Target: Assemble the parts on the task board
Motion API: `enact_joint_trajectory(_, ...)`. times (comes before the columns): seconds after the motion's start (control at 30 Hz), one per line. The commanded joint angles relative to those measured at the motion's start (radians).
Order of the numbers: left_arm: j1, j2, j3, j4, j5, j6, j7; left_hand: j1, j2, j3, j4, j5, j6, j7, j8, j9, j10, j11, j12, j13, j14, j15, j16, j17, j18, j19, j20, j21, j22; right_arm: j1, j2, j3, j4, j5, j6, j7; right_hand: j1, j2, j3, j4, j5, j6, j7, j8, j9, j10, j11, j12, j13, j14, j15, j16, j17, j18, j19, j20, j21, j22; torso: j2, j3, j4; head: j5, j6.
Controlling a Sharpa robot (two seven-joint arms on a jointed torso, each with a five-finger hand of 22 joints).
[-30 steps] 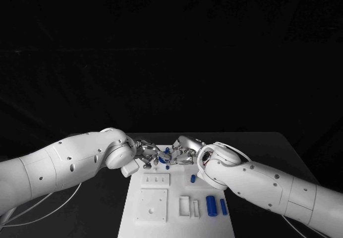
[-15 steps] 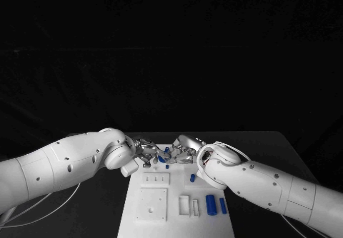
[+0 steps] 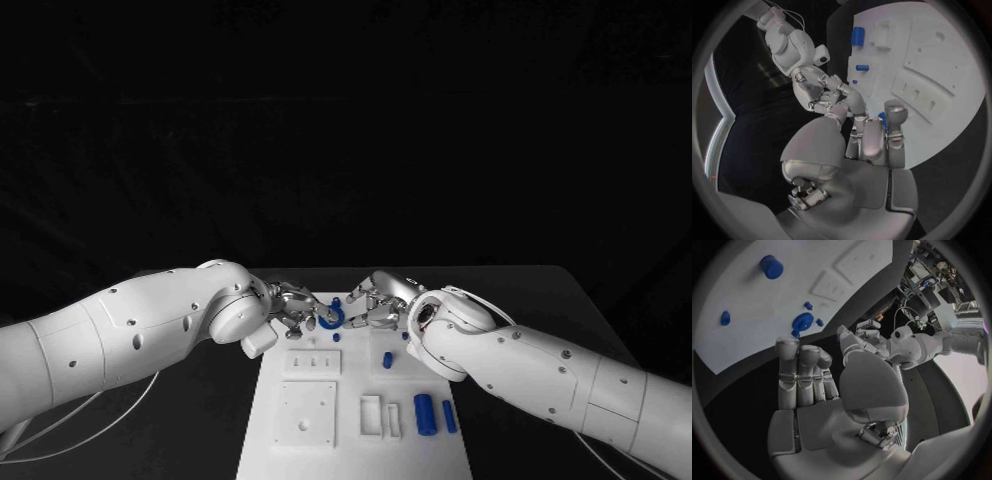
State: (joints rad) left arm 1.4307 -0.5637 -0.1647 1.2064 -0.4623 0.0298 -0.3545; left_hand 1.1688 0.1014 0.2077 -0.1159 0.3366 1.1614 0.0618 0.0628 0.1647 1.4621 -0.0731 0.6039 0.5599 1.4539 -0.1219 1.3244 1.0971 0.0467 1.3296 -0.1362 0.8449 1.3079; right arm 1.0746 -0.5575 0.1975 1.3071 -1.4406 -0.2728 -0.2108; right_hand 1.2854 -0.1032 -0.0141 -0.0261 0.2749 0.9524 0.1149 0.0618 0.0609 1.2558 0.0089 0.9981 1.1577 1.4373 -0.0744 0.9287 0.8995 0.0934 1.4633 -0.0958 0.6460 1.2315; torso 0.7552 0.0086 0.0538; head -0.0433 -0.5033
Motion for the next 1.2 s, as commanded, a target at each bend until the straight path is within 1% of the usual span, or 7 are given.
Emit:
enact_joint_trajectory(0.03,0.001,-0.001,0.0,0.003,-0.028,-0.017,-0.028,-0.003,-0.006,0.008,0.0,0.004,0.098,-0.076,0.002,0.617,0.013,-0.002,-0.008,-0.002,0.006,0.001,-0.002,0.002,0.005,0.006,0.002,-0.001,0.06,-0.004,-0.021,0.0,0.015,0.038,-0.02,0.053,0.016,0.0,-0.026,0.02,-0.005,-0.008,0.0,-0.002,-0.001,-0.011,-0.002,-0.004,-0.011,0.0,0.006,-0.014,-0.002,0.017,0.053,0.008,-0.028,-0.016,0.001,0.0001,0.0027,0.002,-0.003)
enact_joint_trajectory(0.3,0.001,-0.02,0.0,0.009,-0.094,-0.019,-0.073,-0.005,-0.007,0.013,-0.002,0.007,0.098,-0.076,0.002,0.617,0.018,-0.002,-0.011,0.0,0.007,-0.001,0.001,0.006,0.005,0.009,0.0,0.005,0.062,-0.018,-0.117,0.006,0.081,0.092,-0.024,0.107,0.028,-0.001,-0.024,0.01,0.017,-0.002,0.0,-0.002,-0.001,-0.013,-0.002,-0.005,-0.019,0.0,0.006,-0.02,0.001,0.017,0.052,0.007,-0.031,-0.02,0.003,0.0052,0.0017,0.012,-0.015)
enact_joint_trajectory(0.43,0.0,-0.026,-0.001,0.017,-0.139,-0.02,-0.09,-0.007,-0.006,0.019,-0.005,0.008,0.098,-0.076,0.003,0.62,0.02,-0.004,-0.008,0.009,0.009,-0.003,0.011,0.017,0.006,0.015,-0.002,0.023,0.066,-0.02,-0.154,0.041,0.091,0.142,-0.06,0.137,0.026,0.011,-0.009,0.006,0.016,0.015,-0.001,-0.002,-0.001,-0.018,-0.004,-0.017,-0.036,0.0,0.006,-0.033,-0.004,0.016,0.051,0.008,-0.042,-0.028,0.004,0.0044,0.0015,0.01,-0.02)
enact_joint_trajectory(0.47,0.0,-0.027,-0.002,0.02,-0.154,-0.021,-0.095,-0.007,-0.006,0.019,-0.005,0.008,0.098,-0.076,0.003,0.62,0.02,-0.004,-0.008,0.009,0.009,-0.003,0.011,0.017,0.006,0.015,-0.002,0.023,0.066,-0.02,-0.165,0.053,0.087,0.171,-0.082,0.153,0.036,0.025,0.009,-0.006,0.106,0.05,-0.003,0.0,0.001,-0.058,-0.008,-0.116,-0.118,-0.015,0.004,-0.071,-0.03,0.017,0.037,0.008,-0.133,-0.067,0.002,0.0036,0.001,0.009,-0.024)
enact_joint_trajectory(0.53,0.0,-0.026,-0.003,0.023,-0.17,-0.021,-0.1,-0.008,-0.005,0.02,-0.005,0.008,0.099,-0.077,0.003,0.621,0.021,-0.004,-0.007,0.01,0.008,-0.002,0.011,0.018,0.005,0.015,-0.001,0.026,0.067,-0.012,-0.177,0.062,0.074,0.212,-0.109,0.174,0.03,0.025,0.05,-0.034,0.168,0.067,-0.005,0.0,0.001,-0.053,-0.017,-0.228,-0.23,-0.01,-0.002,-0.137,-0.066,0.014,0.032,0.002,-0.292,-0.16,0.001,0.0018,0.002,0.008,-0.026)
enact_joint_trajectory(0.87,-0.003,-0.028,-0.031,0.044,-0.213,-0.041,-0.111,-0.034,0.0,0.023,0.002,0.019,0.12,-0.083,0.004,0.647,0.032,-0.005,-0.01,0.016,0.01,0.002,0.019,0.023,0.005,0.015,0.004,0.043,0.069,0.044,-0.185,0.077,-0.029,0.403,-0.184,0.249,-0.02,0.007,0.146,-0.065,0.2,0.076,-0.007,0.0,0.001,0.023,-0.023,-0.467,-0.533,0.008,-0.001,-0.327,-0.145,0.004,0.044,0.002,-0.44,-0.372,0.002,0.0024,0.0056,0.02,-0.046)
enact_joint_trajectory(1.2,-0.021,-0.019,-0.059,0.049,-0.249,-0.083,-0.104,-0.073,0.001,0.049,-0.02,0.07,0.129,-0.089,0.004,0.766,0.039,-0.004,-0.011,0.004,0.011,0.004,0.018,0.025,0.012,0.001,0.013,0.001,0.057,0.062,-0.167,0.091,-0.105,0.434,-0.213,0.289,-0.044,-0.007,0.198,-0.143,0.287,0.09,-0.008,0.002,0.002,0.044,-0.025,-0.501,-0.604,0.022,-0.002,-0.382,-0.123,-0.001,0.043,-0.001,-0.414,-0.464,0.004,0.002,0.0041,0.028,-0.065)
